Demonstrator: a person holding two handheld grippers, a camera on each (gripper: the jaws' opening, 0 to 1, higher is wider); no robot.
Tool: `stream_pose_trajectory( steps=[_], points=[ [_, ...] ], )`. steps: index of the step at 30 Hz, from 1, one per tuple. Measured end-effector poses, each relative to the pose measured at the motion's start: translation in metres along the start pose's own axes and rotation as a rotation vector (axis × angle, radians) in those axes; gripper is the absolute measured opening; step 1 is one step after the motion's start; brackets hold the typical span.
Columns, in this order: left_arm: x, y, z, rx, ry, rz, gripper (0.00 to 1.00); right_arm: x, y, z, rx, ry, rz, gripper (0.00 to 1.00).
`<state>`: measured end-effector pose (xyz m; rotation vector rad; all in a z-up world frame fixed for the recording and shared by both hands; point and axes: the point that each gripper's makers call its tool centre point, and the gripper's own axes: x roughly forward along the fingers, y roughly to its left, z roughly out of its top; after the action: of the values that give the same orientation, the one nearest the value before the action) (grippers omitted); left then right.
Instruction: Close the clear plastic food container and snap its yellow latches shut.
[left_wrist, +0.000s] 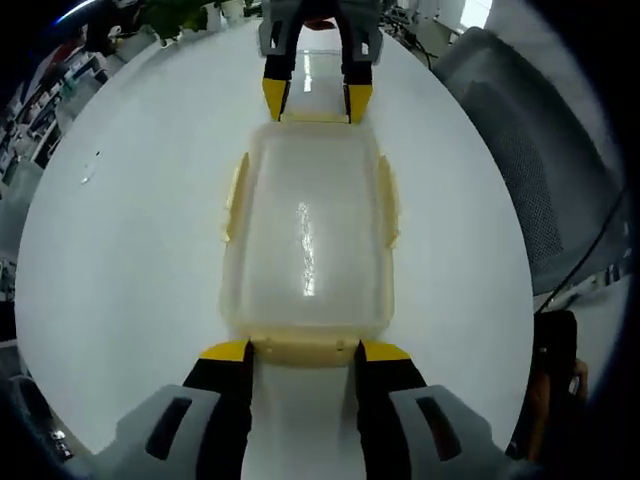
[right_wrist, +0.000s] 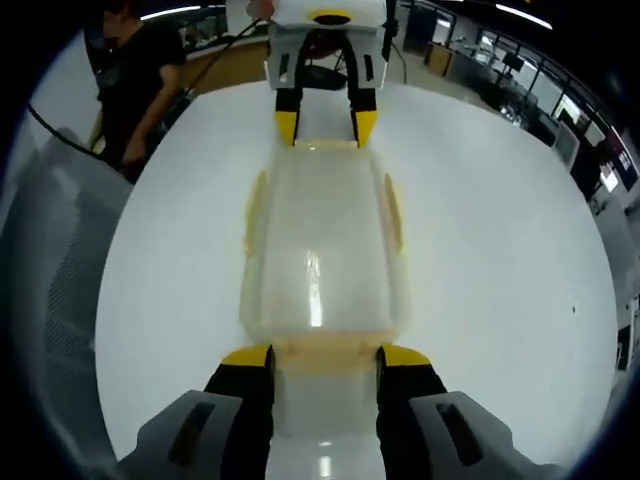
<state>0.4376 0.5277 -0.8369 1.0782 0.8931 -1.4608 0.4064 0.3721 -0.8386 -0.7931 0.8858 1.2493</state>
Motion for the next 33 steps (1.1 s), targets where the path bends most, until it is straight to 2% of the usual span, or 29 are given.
stream_pose_trajectory(
  steps=[6, 12, 20, 26, 33],
  points=[
    [-0.001, 0.001, 0.000, -0.002, -0.010, -0.005, 0.40, 0.000, 0.000, 0.000, 0.004, 0.001, 0.015, 0.38],
    [-0.002, 0.000, -0.001, 0.001, 0.006, 0.000, 0.39, 0.001, 0.000, 0.001, -0.014, 0.042, 0.027, 0.38],
    [-0.003, 0.001, -0.001, -0.012, 0.022, 0.039, 0.38, 0.000, -0.002, 0.001, -0.012, 0.023, 0.021, 0.37],
    [-0.005, -0.007, 0.001, -0.025, 0.042, 0.050, 0.38, -0.005, 0.002, 0.002, -0.043, 0.013, 0.019, 0.37],
    [-0.015, -0.009, 0.006, -0.047, 0.027, 0.062, 0.38, -0.012, 0.000, 0.003, -0.058, 0.005, 0.012, 0.38]
  ],
)
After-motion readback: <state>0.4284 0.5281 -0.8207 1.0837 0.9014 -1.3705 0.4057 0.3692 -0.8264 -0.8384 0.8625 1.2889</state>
